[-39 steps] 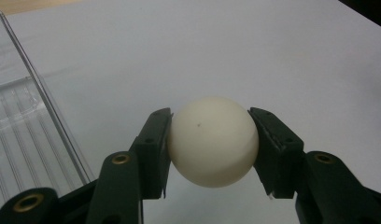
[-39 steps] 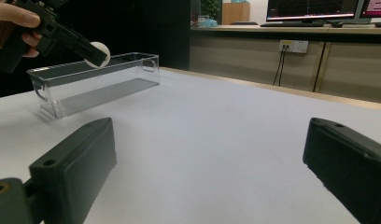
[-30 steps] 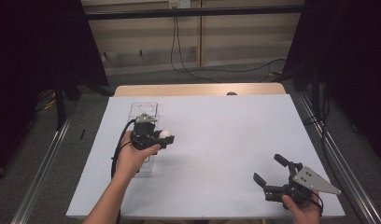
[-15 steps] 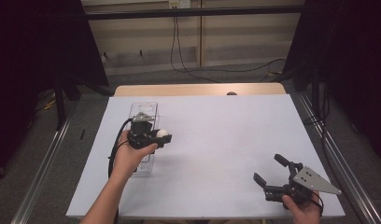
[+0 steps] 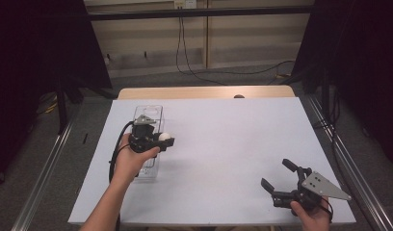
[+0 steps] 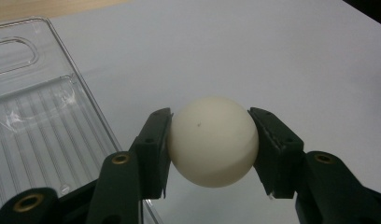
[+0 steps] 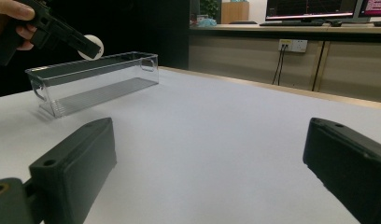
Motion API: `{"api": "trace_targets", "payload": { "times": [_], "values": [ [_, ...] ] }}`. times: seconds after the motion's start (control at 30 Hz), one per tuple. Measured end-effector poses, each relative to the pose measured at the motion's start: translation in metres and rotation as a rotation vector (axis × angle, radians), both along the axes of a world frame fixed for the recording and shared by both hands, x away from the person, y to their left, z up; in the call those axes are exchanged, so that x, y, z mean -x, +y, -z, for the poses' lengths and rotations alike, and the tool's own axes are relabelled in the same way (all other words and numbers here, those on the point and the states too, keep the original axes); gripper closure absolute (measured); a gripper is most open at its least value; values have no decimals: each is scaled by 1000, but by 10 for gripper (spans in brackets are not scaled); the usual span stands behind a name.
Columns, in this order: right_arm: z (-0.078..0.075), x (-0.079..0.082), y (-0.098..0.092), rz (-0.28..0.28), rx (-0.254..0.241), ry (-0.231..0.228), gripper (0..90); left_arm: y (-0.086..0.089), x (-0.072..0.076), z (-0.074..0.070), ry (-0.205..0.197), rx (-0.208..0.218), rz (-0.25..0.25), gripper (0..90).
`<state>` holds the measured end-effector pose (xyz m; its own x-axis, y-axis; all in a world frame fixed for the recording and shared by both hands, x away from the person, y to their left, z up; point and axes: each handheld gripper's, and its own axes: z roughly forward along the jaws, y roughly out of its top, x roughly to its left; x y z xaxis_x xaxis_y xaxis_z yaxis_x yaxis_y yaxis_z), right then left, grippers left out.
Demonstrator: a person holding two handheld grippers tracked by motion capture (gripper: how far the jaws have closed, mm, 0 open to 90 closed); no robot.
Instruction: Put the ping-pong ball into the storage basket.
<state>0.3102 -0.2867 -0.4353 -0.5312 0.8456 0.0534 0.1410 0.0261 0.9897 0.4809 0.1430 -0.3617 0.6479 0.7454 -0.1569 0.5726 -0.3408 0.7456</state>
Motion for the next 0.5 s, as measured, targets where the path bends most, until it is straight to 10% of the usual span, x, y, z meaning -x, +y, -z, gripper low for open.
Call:
{"api": "trace_targets", "payload": {
  "times": [0.5],
  "values": [
    [0, 0, 1, 1, -4, -2, 22, 7, -1, -7, -6, -15, -5, 511]
  ]
}}
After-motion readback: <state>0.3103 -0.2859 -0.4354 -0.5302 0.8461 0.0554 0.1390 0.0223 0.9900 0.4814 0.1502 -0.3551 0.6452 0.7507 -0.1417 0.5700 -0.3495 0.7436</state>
